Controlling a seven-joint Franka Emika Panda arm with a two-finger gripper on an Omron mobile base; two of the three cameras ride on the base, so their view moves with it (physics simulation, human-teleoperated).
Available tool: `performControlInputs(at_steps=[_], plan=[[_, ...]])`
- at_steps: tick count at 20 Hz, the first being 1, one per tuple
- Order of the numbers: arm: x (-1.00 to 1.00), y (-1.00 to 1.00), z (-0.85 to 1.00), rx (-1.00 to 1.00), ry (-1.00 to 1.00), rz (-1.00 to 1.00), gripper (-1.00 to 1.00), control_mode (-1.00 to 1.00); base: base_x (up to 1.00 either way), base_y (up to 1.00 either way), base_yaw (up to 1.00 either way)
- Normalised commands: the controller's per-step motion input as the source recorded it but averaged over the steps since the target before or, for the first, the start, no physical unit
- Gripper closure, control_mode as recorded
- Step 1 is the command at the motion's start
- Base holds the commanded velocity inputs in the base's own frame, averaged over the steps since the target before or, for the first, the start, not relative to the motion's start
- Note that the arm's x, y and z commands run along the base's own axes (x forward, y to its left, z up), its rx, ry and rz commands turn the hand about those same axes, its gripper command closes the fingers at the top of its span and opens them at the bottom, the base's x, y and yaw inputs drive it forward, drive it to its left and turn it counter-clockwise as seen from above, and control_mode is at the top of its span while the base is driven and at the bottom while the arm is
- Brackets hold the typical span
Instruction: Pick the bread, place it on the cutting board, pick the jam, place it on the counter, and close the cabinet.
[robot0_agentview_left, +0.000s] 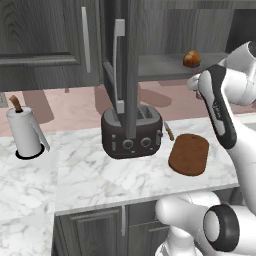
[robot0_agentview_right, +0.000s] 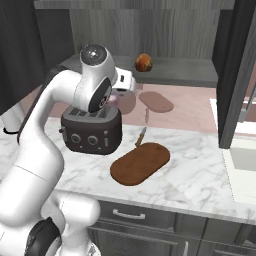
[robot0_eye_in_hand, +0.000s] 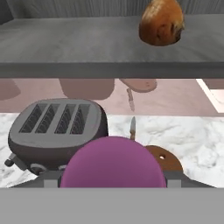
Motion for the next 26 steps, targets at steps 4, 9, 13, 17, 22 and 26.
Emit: performControlInputs(at_steps=[4, 9, 13, 17, 22, 26], plan=[[-0.4, -0.34, -0.29, 0.0, 0.0, 0.0, 1.0, -1.0, 0.0, 0.0, 0.0], [-0.33, -0.38, -0.24, 0.0, 0.0, 0.0, 1.0, -1.0, 0.0, 0.0, 0.0], [-0.27, -0.38, -0.23, 0.0, 0.0, 0.0, 1.0, -1.0, 0.0, 0.0, 0.0], [-0.15, -0.35, -0.26, 0.0, 0.0, 0.0, 1.0, -1.0, 0.0, 0.0, 0.0], [-0.09, -0.33, -0.24, 0.0, 0.0, 0.0, 1.0, -1.0, 0.0, 0.0, 0.0], [0.0, -0.37, -0.21, 0.0, 0.0, 0.0, 1.0, -1.0, 0.0, 0.0, 0.0]])
